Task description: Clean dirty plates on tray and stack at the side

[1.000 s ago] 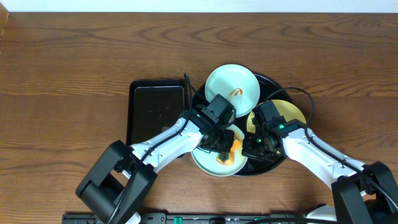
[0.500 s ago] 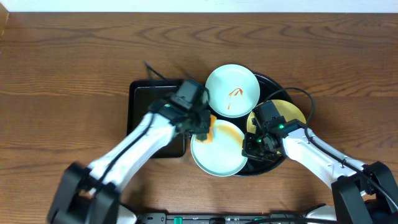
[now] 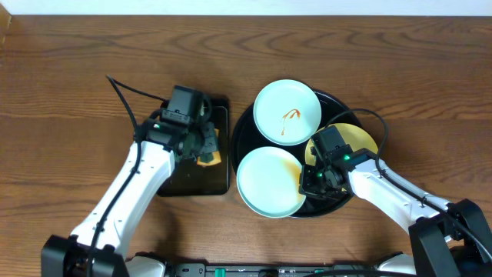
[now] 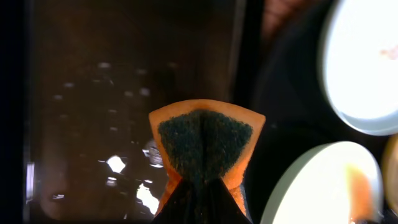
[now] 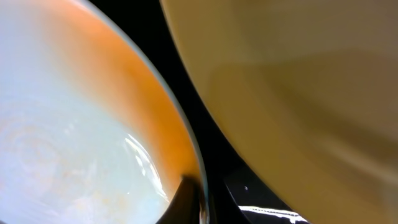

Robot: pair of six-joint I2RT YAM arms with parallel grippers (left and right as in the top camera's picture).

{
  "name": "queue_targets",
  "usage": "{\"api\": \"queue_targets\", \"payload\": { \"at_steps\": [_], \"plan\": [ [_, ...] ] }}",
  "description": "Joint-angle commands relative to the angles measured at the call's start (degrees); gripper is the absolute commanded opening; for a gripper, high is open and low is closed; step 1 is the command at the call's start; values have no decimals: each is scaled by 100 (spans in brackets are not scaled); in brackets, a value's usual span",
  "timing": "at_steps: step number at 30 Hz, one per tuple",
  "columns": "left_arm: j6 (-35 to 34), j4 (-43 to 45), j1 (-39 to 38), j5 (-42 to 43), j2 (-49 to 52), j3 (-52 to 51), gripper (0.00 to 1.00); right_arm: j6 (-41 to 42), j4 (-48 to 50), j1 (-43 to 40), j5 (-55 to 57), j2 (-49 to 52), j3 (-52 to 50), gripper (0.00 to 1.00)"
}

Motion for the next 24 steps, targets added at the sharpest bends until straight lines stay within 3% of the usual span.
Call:
{"api": "queue_targets", "payload": {
  "at_steps": [1, 11, 24],
  "plan": [
    [70, -35, 175, -229, 234, -57, 8, -94, 22, 87, 212, 107, -114, 1],
    [72, -15, 225, -234, 706, -59, 8, -673, 109, 66, 817, -131, 72, 1],
    [72, -11, 225, -234, 728, -61, 8, -1032, -98, 66, 2358, -1309, 317, 1]
  ]
}}
